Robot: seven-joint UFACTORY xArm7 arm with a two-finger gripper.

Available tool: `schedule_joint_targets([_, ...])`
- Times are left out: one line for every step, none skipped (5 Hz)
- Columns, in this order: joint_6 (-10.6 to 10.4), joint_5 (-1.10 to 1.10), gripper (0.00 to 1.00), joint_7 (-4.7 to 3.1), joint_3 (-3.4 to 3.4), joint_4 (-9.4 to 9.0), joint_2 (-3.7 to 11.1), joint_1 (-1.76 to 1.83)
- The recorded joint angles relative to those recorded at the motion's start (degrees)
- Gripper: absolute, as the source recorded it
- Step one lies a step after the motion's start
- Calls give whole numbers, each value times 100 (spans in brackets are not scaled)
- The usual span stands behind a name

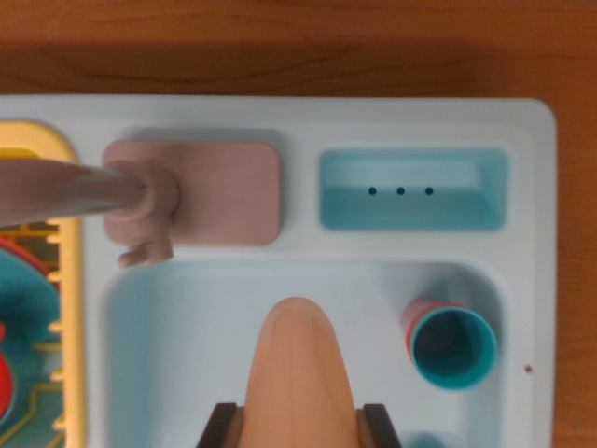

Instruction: Pick detergent from the sink

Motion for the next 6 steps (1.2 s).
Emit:
schedule_joint_targets([0,0,100,0,0,0,0,0])
schedule_joint_targets([251,-6,100,6,-2,188,-63,1])
schedule_joint_targets([251,-6,100,6,-2,188,-63,1])
schedule_joint_targets([475,-12,100,11,-3,356,-119,2])
schedule_joint_targets([475,-12,100,11,-3,356,-119,2])
schedule_joint_targets([702,-18,100,17,-5,526,-176,2])
